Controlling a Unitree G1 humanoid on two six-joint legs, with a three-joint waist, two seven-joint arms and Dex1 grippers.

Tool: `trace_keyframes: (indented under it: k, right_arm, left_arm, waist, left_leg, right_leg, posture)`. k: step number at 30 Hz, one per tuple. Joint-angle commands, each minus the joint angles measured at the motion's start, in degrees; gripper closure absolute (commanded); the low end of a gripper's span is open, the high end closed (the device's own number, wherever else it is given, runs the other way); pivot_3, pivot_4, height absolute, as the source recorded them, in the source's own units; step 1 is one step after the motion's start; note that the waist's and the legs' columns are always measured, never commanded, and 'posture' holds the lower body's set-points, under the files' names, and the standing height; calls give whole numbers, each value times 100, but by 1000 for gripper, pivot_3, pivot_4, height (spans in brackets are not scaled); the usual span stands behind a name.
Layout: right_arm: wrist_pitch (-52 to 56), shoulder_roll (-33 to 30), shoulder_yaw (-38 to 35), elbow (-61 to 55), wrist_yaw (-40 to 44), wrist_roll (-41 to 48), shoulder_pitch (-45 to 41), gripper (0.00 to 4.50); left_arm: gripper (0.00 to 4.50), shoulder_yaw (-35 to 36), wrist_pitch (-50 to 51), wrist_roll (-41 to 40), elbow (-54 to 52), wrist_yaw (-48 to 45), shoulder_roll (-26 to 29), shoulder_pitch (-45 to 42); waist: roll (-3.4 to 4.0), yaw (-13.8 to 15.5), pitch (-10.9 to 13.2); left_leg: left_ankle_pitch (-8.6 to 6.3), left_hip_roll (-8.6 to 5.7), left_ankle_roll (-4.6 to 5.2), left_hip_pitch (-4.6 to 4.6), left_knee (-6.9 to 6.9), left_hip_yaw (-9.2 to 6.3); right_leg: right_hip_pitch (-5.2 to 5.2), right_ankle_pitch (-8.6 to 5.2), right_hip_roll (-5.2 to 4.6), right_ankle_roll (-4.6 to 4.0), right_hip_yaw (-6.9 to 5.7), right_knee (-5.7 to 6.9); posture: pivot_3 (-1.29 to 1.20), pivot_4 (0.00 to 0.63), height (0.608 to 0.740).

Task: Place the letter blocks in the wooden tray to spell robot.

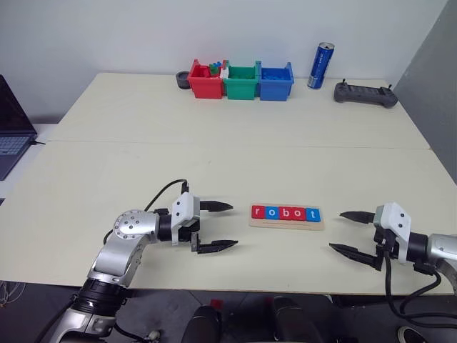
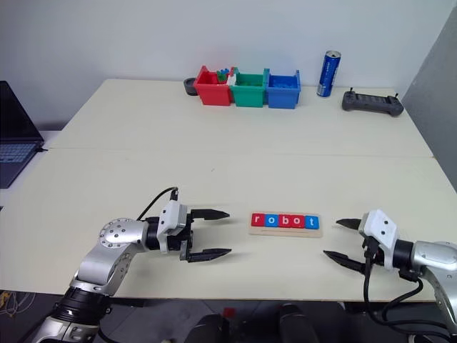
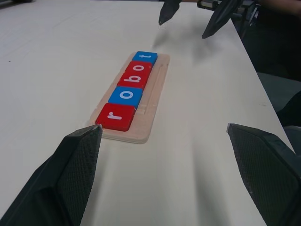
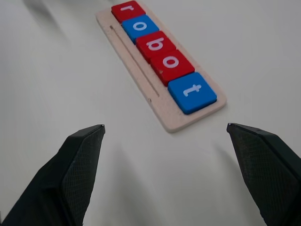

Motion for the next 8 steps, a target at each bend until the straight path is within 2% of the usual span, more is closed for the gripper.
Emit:
trace_keyframes:
  k: [1, 8]
  right_arm:
    - [-74, -69, -115, -84, -66, 14, -58, 11]
    - [-39, -70, 3, -39, -87, 25, -273, 11]
  left_arm:
    - [0, 93, -34, 92, -187, 205, 64, -26]
    - [0, -66, 45, 439, -135, 546, 43, -98]
  waist:
    - [0, -2, 0]
    - [0, -1, 0]
  left_leg:
    - [0, 0, 0, 1, 0, 1]
    - [0, 0, 0, 0, 0, 0]
  right_leg:
    - [0, 0, 0, 0, 2, 0]
    - [0, 0, 0, 0, 1, 0]
  posture:
    - [0, 150, 740]
    - [0, 150, 740]
